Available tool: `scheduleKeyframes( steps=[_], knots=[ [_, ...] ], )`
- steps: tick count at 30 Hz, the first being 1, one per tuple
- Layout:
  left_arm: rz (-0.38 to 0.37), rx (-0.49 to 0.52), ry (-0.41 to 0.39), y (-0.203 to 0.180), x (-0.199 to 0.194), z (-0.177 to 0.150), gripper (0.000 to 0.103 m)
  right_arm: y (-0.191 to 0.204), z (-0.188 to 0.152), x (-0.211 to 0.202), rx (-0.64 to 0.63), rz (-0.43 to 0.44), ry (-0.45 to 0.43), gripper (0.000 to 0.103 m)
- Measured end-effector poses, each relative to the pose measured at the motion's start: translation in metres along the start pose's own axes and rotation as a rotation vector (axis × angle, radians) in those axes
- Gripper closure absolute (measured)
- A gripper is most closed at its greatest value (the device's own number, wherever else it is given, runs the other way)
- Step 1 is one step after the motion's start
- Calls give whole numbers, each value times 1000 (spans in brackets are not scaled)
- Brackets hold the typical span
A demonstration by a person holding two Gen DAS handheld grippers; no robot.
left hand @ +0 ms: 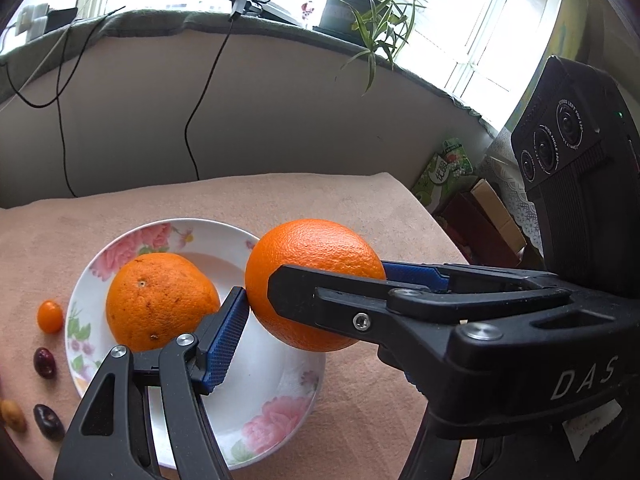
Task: Organize fruits
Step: 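Carry the second orange with the right tool onto the plate beside the first, then open the right tool and pull it back from the plate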
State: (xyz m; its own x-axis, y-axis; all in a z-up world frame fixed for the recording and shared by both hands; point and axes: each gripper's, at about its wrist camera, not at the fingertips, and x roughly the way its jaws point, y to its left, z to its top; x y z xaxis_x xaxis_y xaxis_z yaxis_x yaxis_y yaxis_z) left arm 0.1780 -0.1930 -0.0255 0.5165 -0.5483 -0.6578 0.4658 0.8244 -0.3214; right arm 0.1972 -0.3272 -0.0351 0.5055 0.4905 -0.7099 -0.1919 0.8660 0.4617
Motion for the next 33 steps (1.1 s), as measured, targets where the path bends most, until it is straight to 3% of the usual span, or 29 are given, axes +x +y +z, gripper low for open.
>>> scheduleKeyframes(
  steps=[19,26,28,33],
  knots=[
    [7,-14,64,5,16,-1,34,3,-8,18,-15,-18,56,32],
    [10,-30,72,10,6,-10,34,9,-8,4,-29,-26,18,32],
    [10,-31,64,11,1,-11,34,8,-8,0,-21,-24,7,27],
    [33,-14,30,12,-18,-14,34,12,-12,-9,-18,-27,-16,26]
  ],
)
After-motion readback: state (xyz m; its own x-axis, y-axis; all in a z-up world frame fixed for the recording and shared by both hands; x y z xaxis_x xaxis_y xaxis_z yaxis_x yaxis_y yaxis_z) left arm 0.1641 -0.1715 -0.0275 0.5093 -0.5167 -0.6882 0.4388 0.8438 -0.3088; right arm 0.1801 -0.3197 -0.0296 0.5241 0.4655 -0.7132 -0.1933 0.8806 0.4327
